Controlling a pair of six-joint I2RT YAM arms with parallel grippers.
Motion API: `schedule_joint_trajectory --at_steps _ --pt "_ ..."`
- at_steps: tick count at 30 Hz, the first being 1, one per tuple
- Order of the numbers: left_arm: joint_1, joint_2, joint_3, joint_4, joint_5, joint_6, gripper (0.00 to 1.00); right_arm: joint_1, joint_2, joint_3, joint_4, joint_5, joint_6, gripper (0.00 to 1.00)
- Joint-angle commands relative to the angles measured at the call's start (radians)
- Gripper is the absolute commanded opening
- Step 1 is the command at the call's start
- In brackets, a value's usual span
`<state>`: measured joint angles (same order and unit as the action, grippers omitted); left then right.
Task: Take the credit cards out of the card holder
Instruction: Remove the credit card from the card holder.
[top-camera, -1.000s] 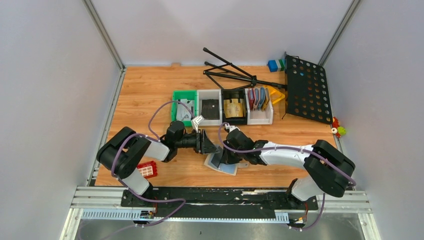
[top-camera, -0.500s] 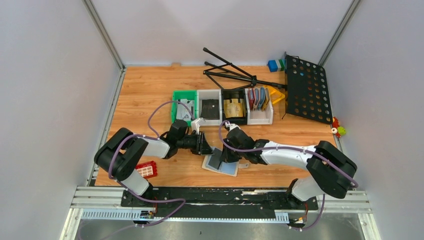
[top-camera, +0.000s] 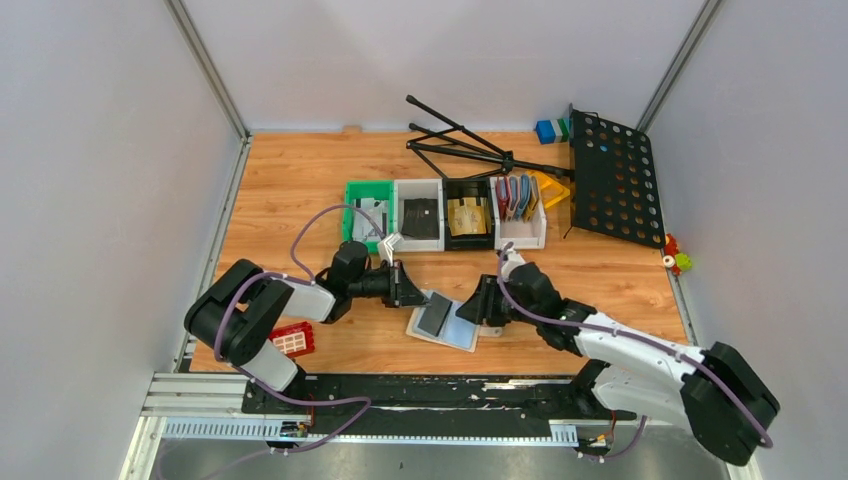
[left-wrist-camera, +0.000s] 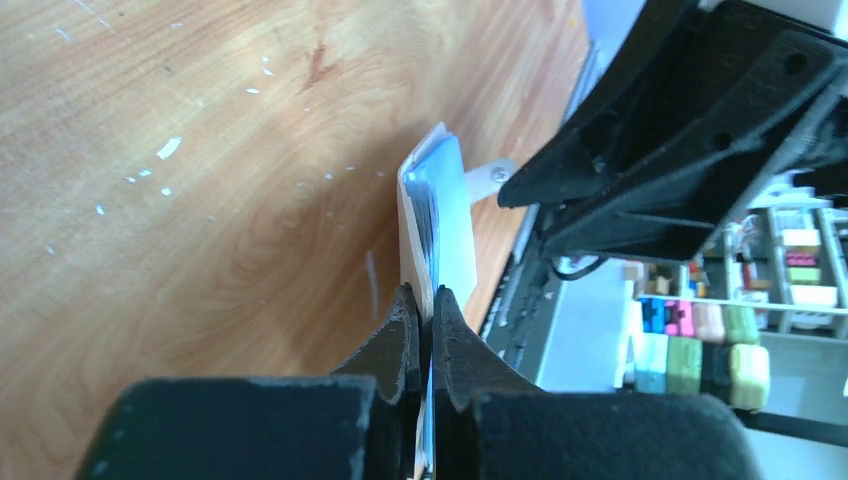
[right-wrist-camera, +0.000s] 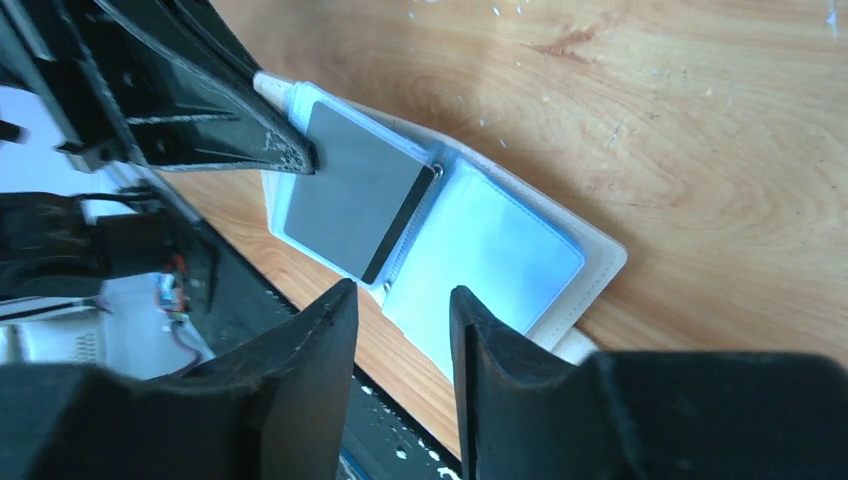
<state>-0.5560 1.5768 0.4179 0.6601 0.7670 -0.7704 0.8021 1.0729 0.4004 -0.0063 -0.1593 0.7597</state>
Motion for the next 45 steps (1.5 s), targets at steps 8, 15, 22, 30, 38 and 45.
schedule_joint_trajectory --at_steps 8,15,22,30,38,45 --pt "0.007 0.016 -0.095 0.727 0.031 -0.575 0.00 -0.079 -0.162 -0.050 0.248 -0.220 0.103 0.47" --pt "0.005 0.106 -0.096 0.946 0.032 -0.713 0.00 -0.099 -0.148 -0.075 0.357 -0.277 0.170 0.45" --pt "0.005 0.081 -0.110 0.946 0.036 -0.720 0.00 -0.111 -0.134 -0.071 0.414 -0.290 0.201 0.36" --pt "0.005 0.046 -0.124 0.947 0.035 -0.728 0.00 -0.118 -0.122 -0.067 0.506 -0.313 0.240 0.26" --pt "-0.004 0.022 -0.138 0.947 0.021 -0.723 0.00 -0.119 -0.124 -0.083 0.636 -0.346 0.278 0.11" --pt "-0.051 0.001 -0.128 0.946 -0.014 -0.729 0.00 -0.119 -0.032 -0.058 0.733 -0.408 0.317 0.13"
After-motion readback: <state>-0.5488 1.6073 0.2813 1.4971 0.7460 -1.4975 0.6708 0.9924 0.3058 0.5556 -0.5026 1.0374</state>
